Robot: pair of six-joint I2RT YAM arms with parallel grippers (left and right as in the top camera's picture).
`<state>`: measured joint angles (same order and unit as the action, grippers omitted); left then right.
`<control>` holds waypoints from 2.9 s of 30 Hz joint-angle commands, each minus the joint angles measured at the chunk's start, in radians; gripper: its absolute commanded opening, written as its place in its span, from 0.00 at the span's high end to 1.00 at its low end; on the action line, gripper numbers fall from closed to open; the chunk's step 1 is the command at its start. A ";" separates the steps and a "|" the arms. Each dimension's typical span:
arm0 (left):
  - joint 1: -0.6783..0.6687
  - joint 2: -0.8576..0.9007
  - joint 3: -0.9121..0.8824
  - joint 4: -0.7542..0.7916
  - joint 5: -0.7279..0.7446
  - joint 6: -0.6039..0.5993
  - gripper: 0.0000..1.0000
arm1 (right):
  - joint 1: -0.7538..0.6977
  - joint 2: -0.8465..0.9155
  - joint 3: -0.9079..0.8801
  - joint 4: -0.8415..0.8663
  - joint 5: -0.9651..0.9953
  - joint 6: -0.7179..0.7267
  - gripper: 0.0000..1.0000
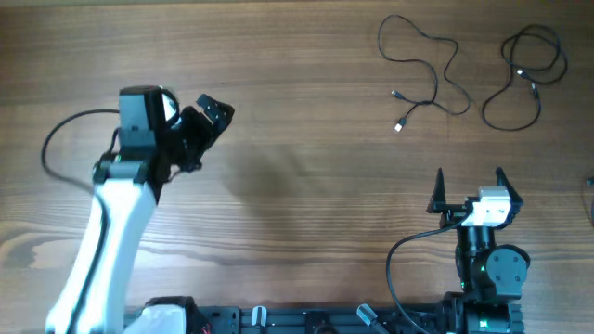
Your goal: Untangle cables
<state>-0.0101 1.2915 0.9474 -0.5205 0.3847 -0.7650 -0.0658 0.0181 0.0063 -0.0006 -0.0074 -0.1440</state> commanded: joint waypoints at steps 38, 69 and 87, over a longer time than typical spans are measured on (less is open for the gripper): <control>-0.011 -1.288 -0.942 0.449 -0.283 0.660 0.00 | 0.006 -0.014 -0.001 0.003 -0.016 -0.012 0.00; 0.004 -1.286 -0.942 0.451 -0.286 0.735 0.00 | 0.006 -0.014 -0.001 0.003 -0.016 -0.012 0.00; 0.004 -1.285 -0.942 0.451 -0.286 0.735 0.00 | 0.006 -0.014 -0.001 0.003 -0.016 -0.012 0.00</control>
<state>-0.0116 0.0139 0.0185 -0.0738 0.1158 -0.0486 -0.0658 0.0135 0.0063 -0.0006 -0.0109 -0.1444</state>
